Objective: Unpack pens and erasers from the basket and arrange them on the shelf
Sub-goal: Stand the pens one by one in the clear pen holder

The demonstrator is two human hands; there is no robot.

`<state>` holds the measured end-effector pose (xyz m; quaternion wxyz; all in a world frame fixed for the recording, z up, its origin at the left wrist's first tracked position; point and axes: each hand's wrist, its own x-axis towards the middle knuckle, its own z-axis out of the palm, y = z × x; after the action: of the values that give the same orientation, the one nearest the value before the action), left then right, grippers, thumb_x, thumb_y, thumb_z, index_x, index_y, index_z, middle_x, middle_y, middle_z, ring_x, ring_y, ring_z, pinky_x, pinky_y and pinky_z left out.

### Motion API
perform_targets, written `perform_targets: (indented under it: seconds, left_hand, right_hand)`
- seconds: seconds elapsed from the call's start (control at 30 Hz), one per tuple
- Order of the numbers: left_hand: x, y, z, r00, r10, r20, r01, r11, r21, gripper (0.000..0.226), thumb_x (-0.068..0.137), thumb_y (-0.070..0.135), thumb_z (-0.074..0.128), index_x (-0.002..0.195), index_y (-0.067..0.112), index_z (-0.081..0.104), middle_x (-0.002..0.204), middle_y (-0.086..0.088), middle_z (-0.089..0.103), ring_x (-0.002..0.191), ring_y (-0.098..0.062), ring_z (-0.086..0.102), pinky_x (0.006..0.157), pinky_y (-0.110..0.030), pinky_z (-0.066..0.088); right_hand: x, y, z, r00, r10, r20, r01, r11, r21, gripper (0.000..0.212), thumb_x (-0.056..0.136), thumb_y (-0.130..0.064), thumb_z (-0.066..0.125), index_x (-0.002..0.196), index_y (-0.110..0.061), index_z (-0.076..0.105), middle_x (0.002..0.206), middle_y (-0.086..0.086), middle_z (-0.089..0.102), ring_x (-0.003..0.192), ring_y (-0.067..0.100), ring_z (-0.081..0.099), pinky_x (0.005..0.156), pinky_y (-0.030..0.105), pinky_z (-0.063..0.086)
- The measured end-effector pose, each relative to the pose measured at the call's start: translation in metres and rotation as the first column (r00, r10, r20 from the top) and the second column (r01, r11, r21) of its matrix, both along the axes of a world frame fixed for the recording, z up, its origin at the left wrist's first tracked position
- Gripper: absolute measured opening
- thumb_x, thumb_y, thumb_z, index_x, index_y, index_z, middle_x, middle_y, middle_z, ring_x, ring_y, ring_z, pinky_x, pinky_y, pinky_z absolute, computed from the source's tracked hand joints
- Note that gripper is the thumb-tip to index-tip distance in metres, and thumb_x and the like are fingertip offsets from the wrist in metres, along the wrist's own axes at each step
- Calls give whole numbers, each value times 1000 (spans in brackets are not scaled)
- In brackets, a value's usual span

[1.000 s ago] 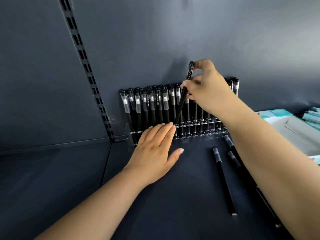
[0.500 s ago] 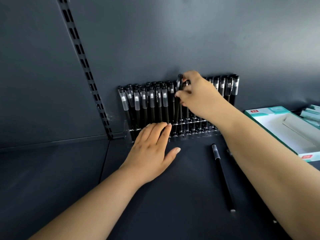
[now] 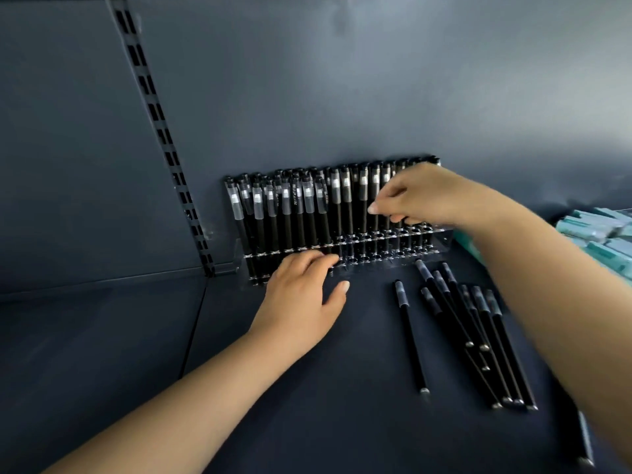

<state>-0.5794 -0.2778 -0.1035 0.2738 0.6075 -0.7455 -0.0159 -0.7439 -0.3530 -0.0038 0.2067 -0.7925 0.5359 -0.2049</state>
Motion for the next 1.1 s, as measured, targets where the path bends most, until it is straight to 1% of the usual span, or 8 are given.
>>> perform_targets:
  seconds: [0.13, 0.27, 0.47, 0.57, 0.63, 0.77, 0.97, 1.1]
  left_hand:
    - [-41, 8, 3, 961, 109, -254, 18, 893, 450, 55, 84, 53, 52, 129, 21, 46, 123, 7, 52, 118, -12, 45, 91, -22, 37]
    - [-83, 12, 2, 982, 184, 33, -174, 836, 520, 83, 74, 75, 43, 133, 18, 39, 138, 0, 38, 130, -22, 29, 103, -36, 29]
    - [-120, 3, 10, 952, 215, 216, -302, 751, 587, 105, 71, 82, 35, 144, 8, 16, 147, -5, 19, 136, -26, 16, 104, -38, 23]
    - [-121, -6, 13, 947, 203, 249, -318, 707, 632, 99, 76, 76, 40, 144, 8, 19, 149, -9, 17, 136, -29, 17, 106, -40, 24]
    - [-117, -13, 16, 948, 162, 273, -308, 681, 664, 89, 77, 74, 41, 139, 10, 34, 147, -13, 23, 132, -31, 26, 105, -39, 30]
    - [-116, -12, 28, 970, 101, 222, -226, 709, 668, 62, 85, 56, 49, 122, 6, 51, 120, -9, 53, 96, -22, 47, 79, -25, 37]
    - [-119, -16, 39, 976, 90, 198, -205, 687, 698, 53, 83, 40, 63, 120, 3, 52, 123, -13, 54, 112, -27, 52, 91, -31, 43]
    - [-102, -21, 38, 981, 160, 105, -182, 606, 775, 35, 80, 34, 68, 93, 4, 55, 86, -3, 56, 86, -16, 50, 75, -29, 43]
  right_hand:
    - [-46, 10, -11, 998, -53, 20, 52, 998, 24, 18, 82, -31, 64, 78, -14, 68, 81, 11, 69, 88, 28, 65, 88, 40, 51]
    - [-80, 31, -48, 995, -82, -58, 82, 997, 7, 16, 85, -31, 61, 82, -17, 68, 76, 0, 62, 78, 15, 54, 72, 22, 39]
    - [-98, 37, -89, 977, -98, 187, 94, 995, 32, 11, 86, -27, 61, 91, -18, 66, 89, -4, 64, 90, 11, 60, 83, 22, 42]
    - [-101, 33, -95, 978, -103, 180, 103, 995, 13, 20, 87, -32, 59, 97, -16, 67, 94, -4, 64, 92, 11, 58, 82, 21, 40]
    - [-101, 32, -98, 984, -91, 156, 91, 996, 8, 22, 87, -33, 58, 99, -16, 66, 95, -4, 63, 96, 12, 58, 84, 23, 39]
    - [-98, 33, -102, 988, -35, 152, 37, 999, -7, 22, 87, -30, 59, 102, -16, 66, 103, -2, 64, 101, 13, 58, 86, 22, 39]
    - [-98, 34, -103, 992, 122, -6, -122, 992, -18, 32, 91, -25, 54, 120, -15, 61, 124, 3, 53, 121, 15, 44, 92, 11, 26]
    - [-98, 37, -103, 990, 141, -31, -141, 990, -1, 31, 93, -26, 50, 121, -16, 60, 135, 3, 46, 127, 13, 38, 89, 5, 18]
